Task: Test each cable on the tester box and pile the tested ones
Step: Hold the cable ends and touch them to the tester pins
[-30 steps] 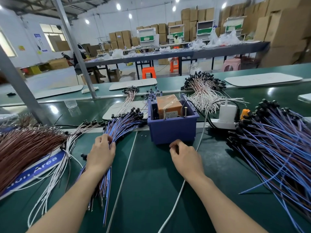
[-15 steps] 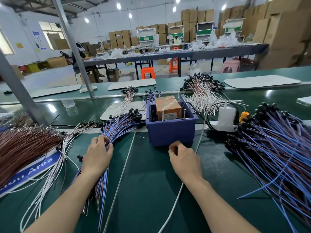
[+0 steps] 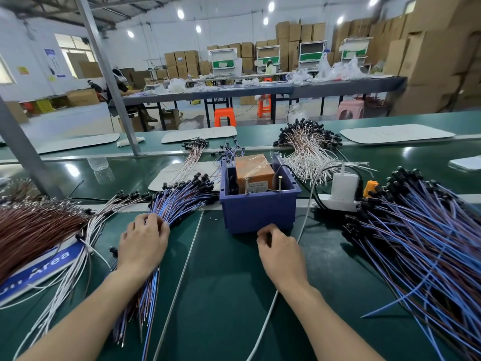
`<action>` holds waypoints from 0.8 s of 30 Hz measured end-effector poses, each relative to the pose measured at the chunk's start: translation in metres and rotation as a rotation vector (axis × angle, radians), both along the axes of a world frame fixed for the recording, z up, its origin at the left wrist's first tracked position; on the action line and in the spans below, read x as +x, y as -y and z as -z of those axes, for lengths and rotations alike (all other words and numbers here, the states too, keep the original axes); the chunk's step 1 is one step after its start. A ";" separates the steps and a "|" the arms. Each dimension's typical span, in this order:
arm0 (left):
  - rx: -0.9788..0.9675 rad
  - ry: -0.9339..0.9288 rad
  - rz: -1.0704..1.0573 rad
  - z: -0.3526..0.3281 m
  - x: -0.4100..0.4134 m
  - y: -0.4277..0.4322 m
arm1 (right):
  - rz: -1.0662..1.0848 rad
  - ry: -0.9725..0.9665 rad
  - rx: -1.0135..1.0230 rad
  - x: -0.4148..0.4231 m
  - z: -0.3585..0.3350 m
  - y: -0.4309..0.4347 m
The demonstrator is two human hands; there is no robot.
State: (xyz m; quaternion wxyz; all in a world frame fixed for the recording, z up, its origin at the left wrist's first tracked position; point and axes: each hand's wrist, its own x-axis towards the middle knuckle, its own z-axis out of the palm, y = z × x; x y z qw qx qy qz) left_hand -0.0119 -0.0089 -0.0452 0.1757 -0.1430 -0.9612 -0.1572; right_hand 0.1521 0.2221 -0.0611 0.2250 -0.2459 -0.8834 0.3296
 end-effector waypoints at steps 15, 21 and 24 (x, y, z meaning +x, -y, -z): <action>-0.466 -0.015 0.294 -0.021 -0.061 -0.061 | -0.016 -0.143 -0.103 -0.011 0.003 -0.013; -0.467 -0.110 0.246 0.003 -0.057 -0.063 | -0.005 -0.145 -0.137 -0.013 0.004 -0.015; -0.102 -0.066 0.263 0.003 -0.053 -0.068 | 0.001 -0.152 -0.160 -0.013 0.005 -0.016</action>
